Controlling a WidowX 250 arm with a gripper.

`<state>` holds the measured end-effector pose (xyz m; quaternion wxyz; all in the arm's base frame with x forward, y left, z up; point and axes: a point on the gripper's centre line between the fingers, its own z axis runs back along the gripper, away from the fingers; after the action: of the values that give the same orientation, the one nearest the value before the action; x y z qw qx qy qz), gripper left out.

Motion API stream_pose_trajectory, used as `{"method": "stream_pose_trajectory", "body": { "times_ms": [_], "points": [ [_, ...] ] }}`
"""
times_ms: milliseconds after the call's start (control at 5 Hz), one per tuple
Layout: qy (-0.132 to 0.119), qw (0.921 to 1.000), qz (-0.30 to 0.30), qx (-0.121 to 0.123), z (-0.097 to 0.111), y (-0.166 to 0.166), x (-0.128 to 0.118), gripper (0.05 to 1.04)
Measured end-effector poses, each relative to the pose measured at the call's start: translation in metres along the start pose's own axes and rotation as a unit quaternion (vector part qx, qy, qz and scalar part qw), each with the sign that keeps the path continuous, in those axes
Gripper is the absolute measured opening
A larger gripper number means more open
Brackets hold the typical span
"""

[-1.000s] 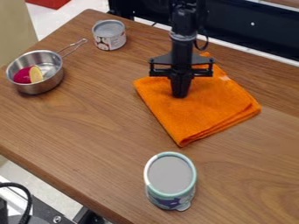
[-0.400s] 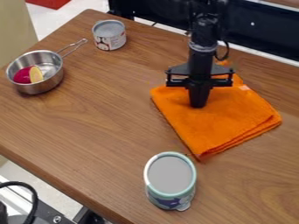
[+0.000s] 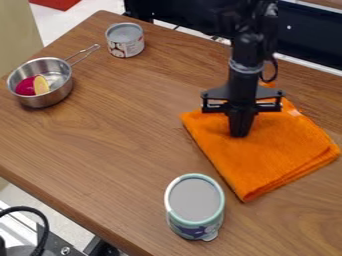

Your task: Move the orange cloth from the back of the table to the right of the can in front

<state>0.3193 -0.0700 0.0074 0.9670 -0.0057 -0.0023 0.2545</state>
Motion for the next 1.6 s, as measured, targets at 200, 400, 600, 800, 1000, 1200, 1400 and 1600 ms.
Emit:
{"method": "stream_pose_trajectory", "body": {
  "times_ms": [200, 400, 600, 800, 1000, 1200, 1400, 1600],
  "points": [
    [0.01, 0.9997, 0.022, -0.005, 0.001, -0.002, -0.011, 0.053],
    [0.037, 0.9989, 0.03, 0.001, 0.003, -0.001, -0.018, 0.053],
    [0.033, 0.9981, 0.052, -0.001, 0.007, -0.001, -0.011, 0.053],
    [0.026, 0.9977, 0.063, -0.004, 0.009, 0.0, -0.006, 0.053],
    [0.045, 0.9972, 0.06, 0.001, 0.01, 0.005, -0.009, 0.053],
    [0.047, 0.997, 0.061, -0.008, 0.027, 0.007, -0.007, 0.053],
    [0.055, 0.9958, 0.073, -0.009, 0.033, 0.009, -0.005, 0.053],
    [0.061, 0.9948, 0.078, -0.021, 0.045, 0.007, -0.004, 0.053]
  ]
}}
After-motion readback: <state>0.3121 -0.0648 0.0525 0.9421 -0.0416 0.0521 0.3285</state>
